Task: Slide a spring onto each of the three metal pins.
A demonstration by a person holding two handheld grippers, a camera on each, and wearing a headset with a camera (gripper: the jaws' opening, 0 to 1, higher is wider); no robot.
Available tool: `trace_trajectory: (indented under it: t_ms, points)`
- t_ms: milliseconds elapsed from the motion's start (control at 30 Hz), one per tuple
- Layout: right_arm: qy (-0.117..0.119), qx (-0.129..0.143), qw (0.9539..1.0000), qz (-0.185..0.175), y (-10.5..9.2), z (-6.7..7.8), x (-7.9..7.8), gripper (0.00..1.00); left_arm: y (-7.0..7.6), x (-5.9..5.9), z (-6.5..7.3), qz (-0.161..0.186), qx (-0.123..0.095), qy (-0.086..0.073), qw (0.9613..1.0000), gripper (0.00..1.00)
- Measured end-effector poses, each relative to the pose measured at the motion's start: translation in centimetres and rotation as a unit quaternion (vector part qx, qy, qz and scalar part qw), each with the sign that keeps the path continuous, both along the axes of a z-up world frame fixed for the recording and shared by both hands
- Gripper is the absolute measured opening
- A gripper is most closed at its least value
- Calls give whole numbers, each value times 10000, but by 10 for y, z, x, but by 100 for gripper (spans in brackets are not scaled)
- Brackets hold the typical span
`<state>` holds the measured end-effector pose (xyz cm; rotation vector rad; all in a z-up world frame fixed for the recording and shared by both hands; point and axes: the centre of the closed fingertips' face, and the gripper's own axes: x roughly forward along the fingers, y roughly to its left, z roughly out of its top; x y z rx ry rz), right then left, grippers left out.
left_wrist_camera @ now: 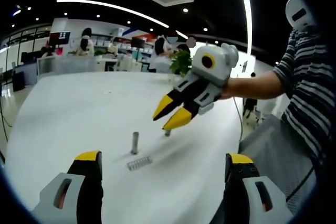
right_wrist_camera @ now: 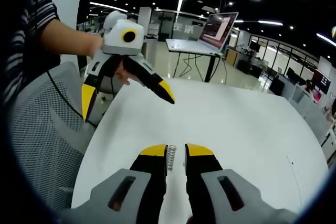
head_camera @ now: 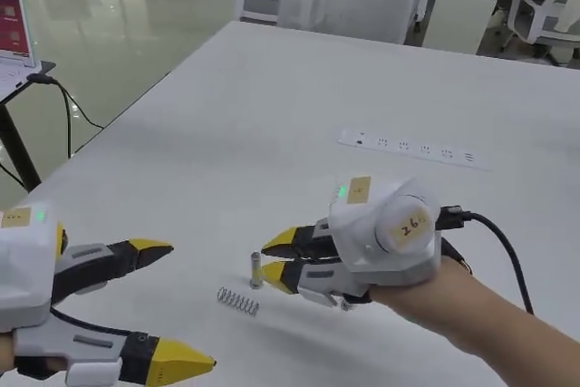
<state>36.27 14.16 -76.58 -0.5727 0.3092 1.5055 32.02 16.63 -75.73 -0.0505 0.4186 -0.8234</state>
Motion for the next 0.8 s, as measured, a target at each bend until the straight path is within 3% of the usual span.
trace_trajectory:
  t_ms: [300,433,800]
  points:
    - [88,-258,9996,81,10,-25,-8,10,2,1,0,30,-4,-1,10000,94]
    - [67,-493,9987,117,11,-41,-10,11,4,1,0,42,-1,-8,10000,94]
    - [258,-790,9963,-200,10,-69,0,10,8,-1,-3,84,7,28,10000,93]
